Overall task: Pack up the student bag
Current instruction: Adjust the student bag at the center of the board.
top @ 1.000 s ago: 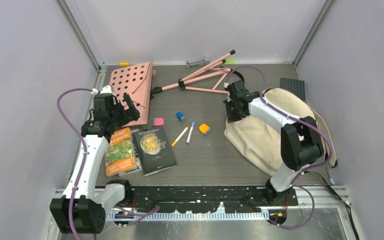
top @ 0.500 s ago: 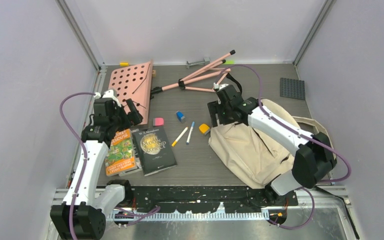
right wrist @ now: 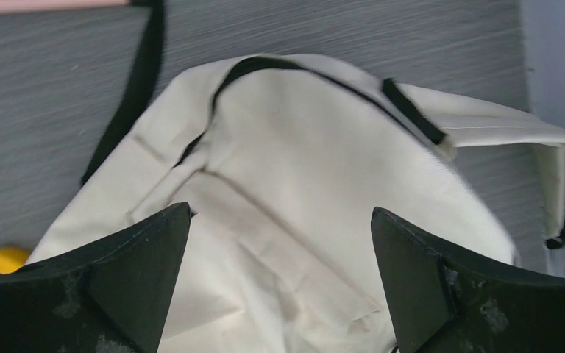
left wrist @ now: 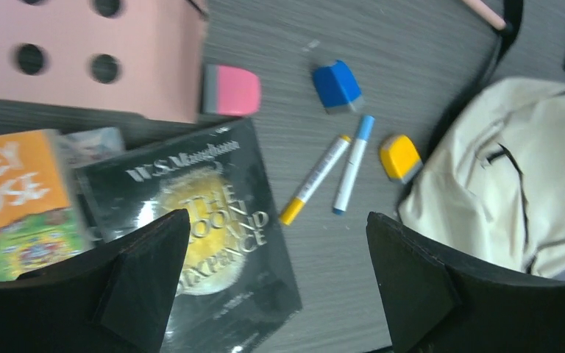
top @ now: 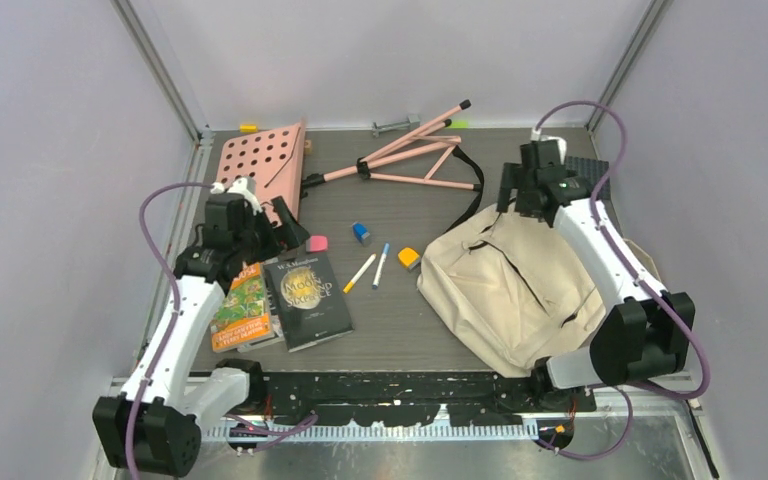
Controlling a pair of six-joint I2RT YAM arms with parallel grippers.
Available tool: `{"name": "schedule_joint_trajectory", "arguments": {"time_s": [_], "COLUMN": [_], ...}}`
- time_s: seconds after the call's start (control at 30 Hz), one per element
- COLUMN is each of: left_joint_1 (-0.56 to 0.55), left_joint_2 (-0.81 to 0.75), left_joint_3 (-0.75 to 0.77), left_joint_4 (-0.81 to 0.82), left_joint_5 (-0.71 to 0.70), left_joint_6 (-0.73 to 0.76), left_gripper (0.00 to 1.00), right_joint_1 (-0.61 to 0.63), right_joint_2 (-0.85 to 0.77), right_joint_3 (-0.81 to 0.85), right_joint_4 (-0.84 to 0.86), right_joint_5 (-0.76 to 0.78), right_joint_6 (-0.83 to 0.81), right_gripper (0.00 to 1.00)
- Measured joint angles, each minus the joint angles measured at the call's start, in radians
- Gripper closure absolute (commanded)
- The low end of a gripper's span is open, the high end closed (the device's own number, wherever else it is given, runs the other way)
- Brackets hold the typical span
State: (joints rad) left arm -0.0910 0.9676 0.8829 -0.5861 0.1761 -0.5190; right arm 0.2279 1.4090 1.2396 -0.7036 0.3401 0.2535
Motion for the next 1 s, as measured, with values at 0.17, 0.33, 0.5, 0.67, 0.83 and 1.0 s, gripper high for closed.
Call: {"name": "schedule_joint_trajectory", "arguments": {"time_s": [0.17, 0.33, 0.5, 0.67, 0.83, 1.0], "left_joint_1": [-0.177, -0.367, -0.507, -0.562, -0.568, -0.583], "left_joint_2": [0.117, 0.328, 0.557, 0.720, 0.851, 0.985], "left_joint_3": [0.063, 0.248, 0.460, 0.588, 0.650, 0.724], "left_joint_4": [0.018, 0.040, 0.058, 0.043, 0.025, -0.020], "left_joint_5": [-0.020, -0.025, 0.016, 0.080, 0.156, 0.214], "left_joint_6": [-0.145, -0.270, -0.327, -0.367, -0.402, -0.420], "left_gripper": [0.07, 0.07, 0.05, 0.05, 0.05, 0.05], "right_joint_1": [-0.177, -0.339, -0.437, -0.497, -0.513, -0.513], "right_joint_2": [0.001, 0.040, 0.080, 0.101, 0.109, 0.119], "right_joint_3": [-0.006, -0.006, -0.019, -0.037, -0.053, -0.062], "right_joint_4": [0.034, 0.093, 0.138, 0.159, 0.160, 0.166], "right_joint_5": [0.010, -0.044, -0.173, -0.308, -0.372, -0.455], "right_joint_6": [-0.047, -0.078, -0.103, -0.117, -0.125, -0.124], "right_gripper": [0.00, 0.00, 0.01, 0.01, 0.01, 0.02]}}
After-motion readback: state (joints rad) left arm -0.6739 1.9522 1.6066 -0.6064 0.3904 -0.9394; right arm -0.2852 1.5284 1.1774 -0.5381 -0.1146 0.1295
